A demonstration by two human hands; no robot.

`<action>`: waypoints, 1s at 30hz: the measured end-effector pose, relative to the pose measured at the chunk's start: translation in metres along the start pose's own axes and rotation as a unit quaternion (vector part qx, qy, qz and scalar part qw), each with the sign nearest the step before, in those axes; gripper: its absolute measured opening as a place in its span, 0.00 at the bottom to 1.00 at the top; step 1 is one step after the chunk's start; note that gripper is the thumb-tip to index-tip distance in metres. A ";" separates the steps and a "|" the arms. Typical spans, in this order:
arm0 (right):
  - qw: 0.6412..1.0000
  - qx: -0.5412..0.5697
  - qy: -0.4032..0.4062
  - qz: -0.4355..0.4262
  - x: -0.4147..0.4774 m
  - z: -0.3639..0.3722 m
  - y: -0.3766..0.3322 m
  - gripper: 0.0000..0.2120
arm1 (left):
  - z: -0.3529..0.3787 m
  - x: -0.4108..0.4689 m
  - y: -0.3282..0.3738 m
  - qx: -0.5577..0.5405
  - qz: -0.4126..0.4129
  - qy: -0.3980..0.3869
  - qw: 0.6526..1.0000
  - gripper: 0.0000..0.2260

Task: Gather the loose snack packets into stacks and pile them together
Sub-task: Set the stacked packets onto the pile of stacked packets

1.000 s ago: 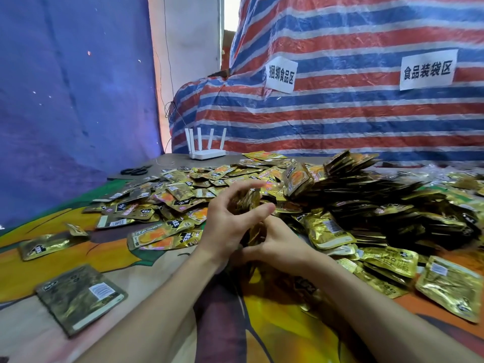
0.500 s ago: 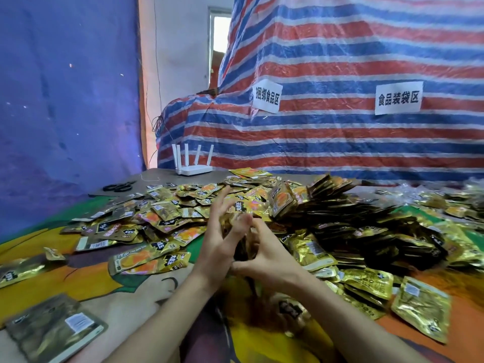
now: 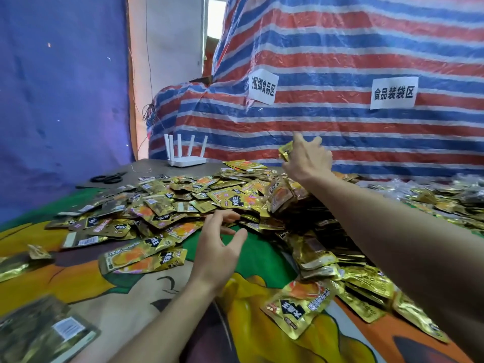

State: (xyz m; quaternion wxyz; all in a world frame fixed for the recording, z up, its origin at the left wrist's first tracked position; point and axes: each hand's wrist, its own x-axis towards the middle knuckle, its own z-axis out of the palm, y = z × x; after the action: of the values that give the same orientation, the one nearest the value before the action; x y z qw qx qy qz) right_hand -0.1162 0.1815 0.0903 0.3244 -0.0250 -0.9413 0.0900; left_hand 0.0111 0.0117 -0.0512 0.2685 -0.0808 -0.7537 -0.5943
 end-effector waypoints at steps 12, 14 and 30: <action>0.982 -0.167 -0.083 0.026 -0.001 0.046 0.000 0.29 | 0.001 -0.001 0.001 0.037 0.027 -0.023 0.999 0.12; 0.984 -0.164 -0.065 -0.003 -0.008 0.036 -0.009 0.30 | -0.001 0.000 0.000 0.063 0.007 -0.008 0.998 0.11; 0.949 0.003 -0.233 -0.215 -0.072 0.133 -0.096 0.36 | -0.106 0.107 -0.063 0.479 -0.163 -0.086 0.858 0.40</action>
State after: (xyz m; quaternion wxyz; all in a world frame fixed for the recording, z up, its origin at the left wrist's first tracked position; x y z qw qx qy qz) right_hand -0.1403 0.0592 -0.0387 0.1083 0.2005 -0.9734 0.0240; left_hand -0.0742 -0.1269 -0.0357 0.1072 0.1310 -0.9679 -0.1857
